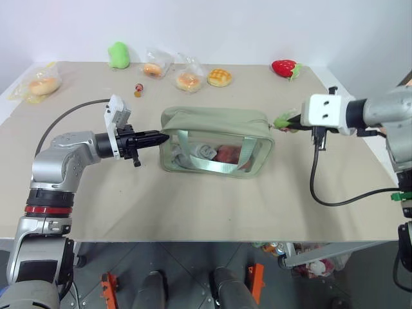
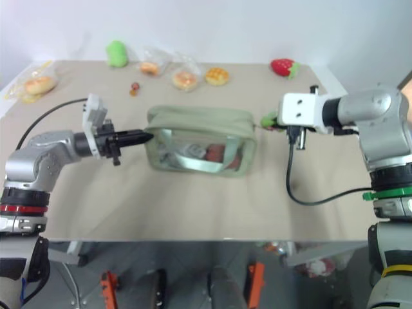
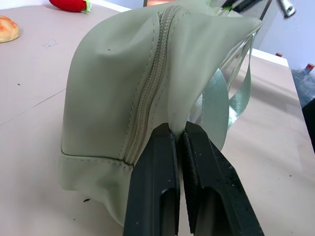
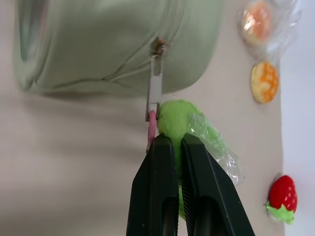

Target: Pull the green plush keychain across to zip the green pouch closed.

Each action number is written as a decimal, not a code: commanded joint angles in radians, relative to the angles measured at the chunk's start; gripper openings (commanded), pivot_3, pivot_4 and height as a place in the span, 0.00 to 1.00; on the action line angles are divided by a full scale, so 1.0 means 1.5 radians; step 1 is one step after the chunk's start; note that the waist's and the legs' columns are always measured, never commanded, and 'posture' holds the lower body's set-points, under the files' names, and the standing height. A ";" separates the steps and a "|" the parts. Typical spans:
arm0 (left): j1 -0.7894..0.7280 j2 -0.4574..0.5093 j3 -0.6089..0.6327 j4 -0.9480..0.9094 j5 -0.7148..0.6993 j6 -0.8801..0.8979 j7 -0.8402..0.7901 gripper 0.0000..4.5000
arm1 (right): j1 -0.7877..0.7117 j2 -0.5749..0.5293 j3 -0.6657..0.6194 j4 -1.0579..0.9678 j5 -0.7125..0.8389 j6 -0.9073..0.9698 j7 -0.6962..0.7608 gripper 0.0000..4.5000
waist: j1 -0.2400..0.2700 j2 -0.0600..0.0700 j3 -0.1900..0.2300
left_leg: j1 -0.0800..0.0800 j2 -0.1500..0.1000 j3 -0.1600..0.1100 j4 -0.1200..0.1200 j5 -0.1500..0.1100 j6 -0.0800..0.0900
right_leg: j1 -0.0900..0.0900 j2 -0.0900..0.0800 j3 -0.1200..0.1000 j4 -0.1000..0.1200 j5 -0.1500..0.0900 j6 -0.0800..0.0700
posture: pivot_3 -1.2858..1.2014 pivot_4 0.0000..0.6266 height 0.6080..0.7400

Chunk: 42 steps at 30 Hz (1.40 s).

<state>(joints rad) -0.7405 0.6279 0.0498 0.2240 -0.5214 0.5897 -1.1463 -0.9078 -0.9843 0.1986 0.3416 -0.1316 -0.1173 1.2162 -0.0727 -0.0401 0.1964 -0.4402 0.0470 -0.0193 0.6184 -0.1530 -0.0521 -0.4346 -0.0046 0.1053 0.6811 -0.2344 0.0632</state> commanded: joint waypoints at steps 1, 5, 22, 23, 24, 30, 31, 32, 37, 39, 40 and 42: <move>0.010 0.010 0.007 -0.020 -0.003 0.008 -0.001 0.00 | 0.035 0.013 0.004 -0.003 -0.040 -0.012 -0.054 0.00 | -0.001 0.000 0.000 | 0.000 0.000 0.000 0.000 0.000 0.000 | 0.000 0.000 0.000 0.000 0.000 0.000 | 0.52 0.24 1.00; 0.014 0.012 0.009 -0.026 -0.008 0.013 0.003 0.00 | 0.090 0.061 0.024 -0.005 -0.085 -0.010 -0.131 0.00 | -0.001 0.000 0.000 | 0.001 0.000 0.000 0.000 0.000 0.000 | 0.001 0.000 0.000 0.000 0.000 0.000 | 0.52 0.24 1.00; 0.018 0.008 0.013 -0.034 -0.014 0.020 0.011 0.00 | 0.082 0.131 -0.051 0.033 -0.002 0.108 -0.147 0.12 | -0.003 -0.001 -0.001 | 0.007 0.000 0.000 0.001 0.001 0.000 | 0.008 0.000 0.001 0.000 -0.001 -0.003 | 0.52 0.24 1.00; 0.018 0.007 0.014 -0.034 -0.015 0.019 0.011 0.00 | 0.084 0.124 -0.063 0.021 0.027 0.130 -0.119 0.18 | -0.003 -0.001 -0.001 | 0.007 0.000 0.000 0.001 0.001 0.000 | 0.008 0.000 0.001 0.000 -0.001 -0.003 | 0.52 0.24 1.00; 0.020 0.007 0.015 -0.034 -0.016 0.021 0.012 0.00 | 0.088 0.117 -0.079 0.004 0.059 0.158 -0.093 0.25 | -0.003 -0.001 -0.001 | 0.007 0.000 0.000 0.001 0.001 0.000 | 0.008 0.000 0.001 0.000 -0.001 -0.003 | 0.52 0.24 1.00; 0.006 0.002 0.046 -0.031 -0.075 0.083 0.014 0.31 | 0.102 0.081 -0.160 -0.036 0.174 0.275 -0.033 0.65 | -0.002 -0.001 -0.001 | 0.007 0.000 -0.001 -0.001 0.000 0.001 | 0.007 0.001 0.000 0.000 0.000 0.000 | 0.52 0.24 1.00; 0.007 0.004 0.047 -0.037 -0.078 0.088 0.013 0.39 | 0.105 0.076 -0.172 -0.041 0.192 0.293 -0.026 0.65 | -0.002 -0.001 -0.001 | 0.006 0.000 -0.001 -0.001 0.000 0.001 | 0.007 0.001 0.000 0.000 0.000 -0.001 | 0.52 0.24 1.00; 0.008 0.008 0.047 -0.044 -0.082 0.095 0.011 0.45 | 0.106 0.071 -0.182 -0.043 0.203 0.303 -0.024 0.65 | -0.002 -0.001 -0.001 | 0.006 0.000 -0.001 -0.001 0.000 0.001 | 0.007 0.001 0.000 0.000 0.000 0.000 | 0.52 0.24 1.00; 0.037 0.045 0.073 -0.098 -0.100 0.113 0.017 0.84 | 0.127 0.026 -0.229 -0.058 0.265 0.351 0.016 0.65 | -0.003 -0.001 -0.001 | 0.006 0.000 -0.001 -0.001 0.000 0.001 | 0.007 0.000 0.000 0.000 -0.001 -0.001 | 0.52 0.24 1.00; 0.066 0.063 0.105 -0.120 -0.113 0.115 0.023 0.91 | 0.148 0.005 -0.251 -0.078 0.295 0.373 0.033 0.65 | -0.004 -0.001 0.000 | 0.006 0.000 -0.001 -0.001 0.000 0.001 | 0.007 0.001 0.000 0.000 -0.001 -0.001 | 0.52 0.24 1.00; 0.082 0.069 0.121 -0.131 -0.122 0.117 0.026 0.91 | 0.160 -0.002 -0.263 -0.089 0.309 0.382 0.039 0.65 | -0.004 -0.001 0.000 | 0.007 0.000 0.000 -0.001 0.000 0.001 | 0.007 0.001 0.000 0.000 -0.001 -0.001 | 0.52 0.24 1.00; 0.109 0.076 0.144 -0.148 -0.134 0.120 0.036 0.91 | 0.176 -0.009 -0.282 -0.105 0.330 0.396 0.038 0.65 | -0.004 0.000 0.000 | 0.007 0.000 0.000 -0.001 0.000 0.001 | 0.007 0.001 0.000 0.000 -0.002 -0.002 | 0.52 0.24 1.00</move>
<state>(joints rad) -0.5888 0.7257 0.2169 0.0529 -0.6908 0.7660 -1.1027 -0.6414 -0.9760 -0.1705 0.2386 0.3160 0.4597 1.2655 -0.0794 -0.0408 0.1959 -0.4301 0.0477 -0.0200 0.6162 -0.1534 -0.0508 -0.4247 -0.0038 0.1054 0.6808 -0.2376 0.0589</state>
